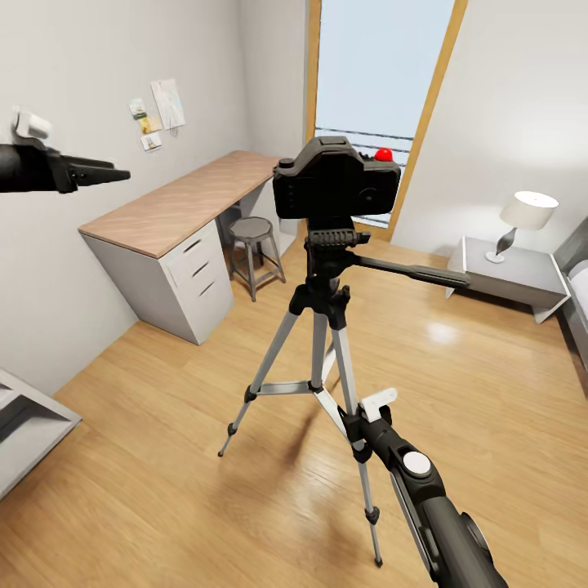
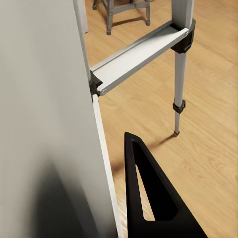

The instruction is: Attach the digital camera to the camera tripod in the bedroom.

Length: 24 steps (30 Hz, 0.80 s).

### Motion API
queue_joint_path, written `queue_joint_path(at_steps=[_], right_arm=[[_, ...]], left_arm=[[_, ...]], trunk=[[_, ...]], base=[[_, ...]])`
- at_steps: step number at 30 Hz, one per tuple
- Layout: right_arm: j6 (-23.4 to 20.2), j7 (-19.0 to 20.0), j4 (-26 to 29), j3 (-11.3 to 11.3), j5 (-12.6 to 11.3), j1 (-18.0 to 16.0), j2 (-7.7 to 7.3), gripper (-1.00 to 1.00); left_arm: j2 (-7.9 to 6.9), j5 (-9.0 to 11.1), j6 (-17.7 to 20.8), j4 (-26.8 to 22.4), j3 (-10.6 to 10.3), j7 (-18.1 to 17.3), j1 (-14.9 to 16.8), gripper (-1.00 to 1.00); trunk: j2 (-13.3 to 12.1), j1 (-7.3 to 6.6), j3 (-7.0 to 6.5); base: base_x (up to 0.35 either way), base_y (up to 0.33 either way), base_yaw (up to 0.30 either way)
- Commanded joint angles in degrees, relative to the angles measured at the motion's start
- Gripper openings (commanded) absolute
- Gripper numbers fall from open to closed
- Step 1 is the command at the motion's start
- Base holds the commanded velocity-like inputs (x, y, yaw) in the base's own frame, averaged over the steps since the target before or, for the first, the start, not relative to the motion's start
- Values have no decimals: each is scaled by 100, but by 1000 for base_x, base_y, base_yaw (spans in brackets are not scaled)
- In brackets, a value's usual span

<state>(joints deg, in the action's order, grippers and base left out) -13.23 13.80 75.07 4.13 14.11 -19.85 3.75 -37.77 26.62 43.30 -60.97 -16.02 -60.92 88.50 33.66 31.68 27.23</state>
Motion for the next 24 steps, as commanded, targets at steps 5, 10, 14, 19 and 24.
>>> queue_joint_path(at_steps=[5,10,14,19,24], right_arm=[[-21,26,-115,-9,180,-2,3,-100],[-28,26,-115,-8,180,-2,3,-100],[-29,26,-115,-9,180,-2,0,-100],[-30,26,-115,-9,180,-2,2,-100],[-30,26,-115,-9,180,-2,2,-100]], left_arm=[[-103,60,-404,1212,-20,-16,-574,100],[-108,46,-1222,2602,-23,-47,-727,100],[-104,2,-1847,3767,-28,-56,-763,100],[-86,-86,-2329,5005,-53,-47,-777,100],[-34,-486,-2622,5802,-79,28,-911,100]], trunk=[[7,2,8],[7,2,8],[7,2,8],[7,2,8],[7,2,8]], base=[[0,0,0],[0,0,0],[0,0,0],[0,0,0],[0,0,0]])
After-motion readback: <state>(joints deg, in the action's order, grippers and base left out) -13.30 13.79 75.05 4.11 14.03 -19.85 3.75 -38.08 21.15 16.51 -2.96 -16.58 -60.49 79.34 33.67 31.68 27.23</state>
